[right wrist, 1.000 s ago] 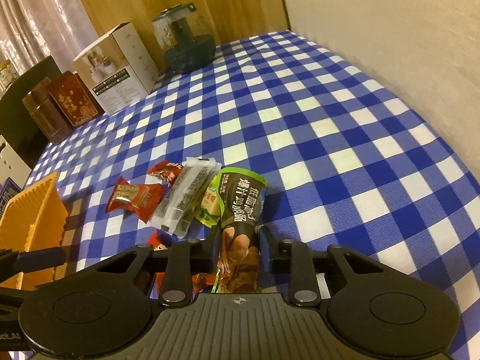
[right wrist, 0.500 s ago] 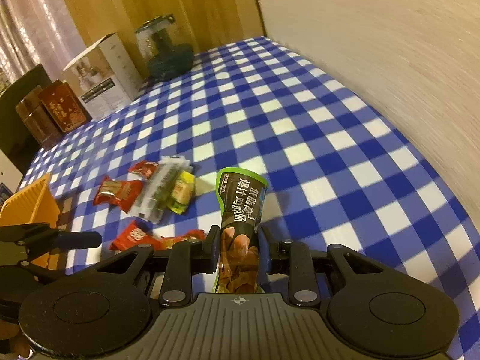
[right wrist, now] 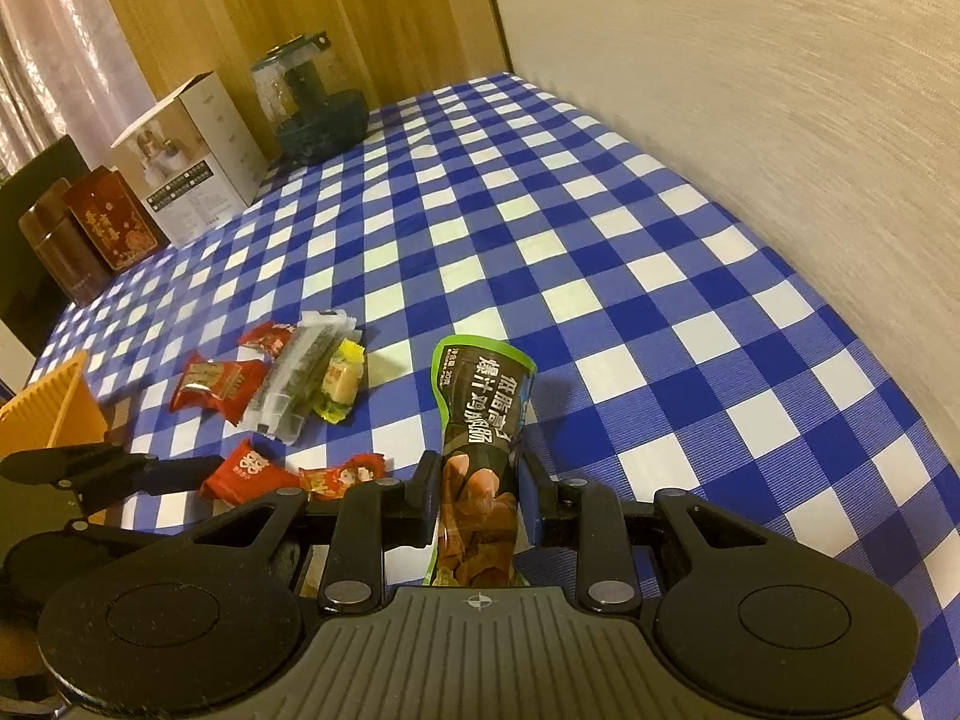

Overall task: Organize snacks
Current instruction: 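Grasp the red square pastry packet with the left tool while the right tool holds the bag, then carry the red packet and the snack bag over the orange tray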

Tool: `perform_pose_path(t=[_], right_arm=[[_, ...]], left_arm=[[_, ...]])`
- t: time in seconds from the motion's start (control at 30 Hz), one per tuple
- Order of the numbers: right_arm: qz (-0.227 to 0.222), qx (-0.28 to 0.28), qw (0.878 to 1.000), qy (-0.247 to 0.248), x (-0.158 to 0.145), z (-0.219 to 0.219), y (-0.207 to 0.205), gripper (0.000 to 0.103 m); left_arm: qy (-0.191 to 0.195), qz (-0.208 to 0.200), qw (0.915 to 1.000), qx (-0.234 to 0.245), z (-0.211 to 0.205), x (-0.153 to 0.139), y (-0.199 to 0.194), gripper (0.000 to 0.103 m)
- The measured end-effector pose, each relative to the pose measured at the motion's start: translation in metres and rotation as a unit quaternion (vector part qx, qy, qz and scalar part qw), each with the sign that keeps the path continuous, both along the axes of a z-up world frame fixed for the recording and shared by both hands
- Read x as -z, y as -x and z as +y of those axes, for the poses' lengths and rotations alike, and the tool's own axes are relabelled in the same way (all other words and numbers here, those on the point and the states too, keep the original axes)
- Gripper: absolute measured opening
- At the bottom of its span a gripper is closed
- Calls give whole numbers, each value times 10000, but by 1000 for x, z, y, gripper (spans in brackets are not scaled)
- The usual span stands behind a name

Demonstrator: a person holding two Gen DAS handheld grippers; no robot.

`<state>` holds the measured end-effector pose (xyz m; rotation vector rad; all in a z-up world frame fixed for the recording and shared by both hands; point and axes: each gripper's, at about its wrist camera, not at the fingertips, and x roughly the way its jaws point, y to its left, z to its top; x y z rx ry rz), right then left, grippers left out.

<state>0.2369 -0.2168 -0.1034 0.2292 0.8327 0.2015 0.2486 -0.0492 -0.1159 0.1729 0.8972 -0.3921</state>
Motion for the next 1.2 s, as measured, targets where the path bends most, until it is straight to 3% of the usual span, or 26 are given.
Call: perform_pose_path(t=[0.13,0.3,0.63,1.2], right_arm=[[-9,4,10000,-18,0,1,1,28],[-33,14,10000,-36,-1,1,1,28],[-80,-47,9999,-99,-6,3,5,28],[-317,-283,9991,-97,-51,28,49,28]], left_arm=[[-77,-23,9999,67,-4,2,-3,59],[-24,-61,10000,-18,-2,-2,-2,41],[255,79,9980,-578,17,-12,17,38],[726,-95,9886,-1313,45,-75,77,38]])
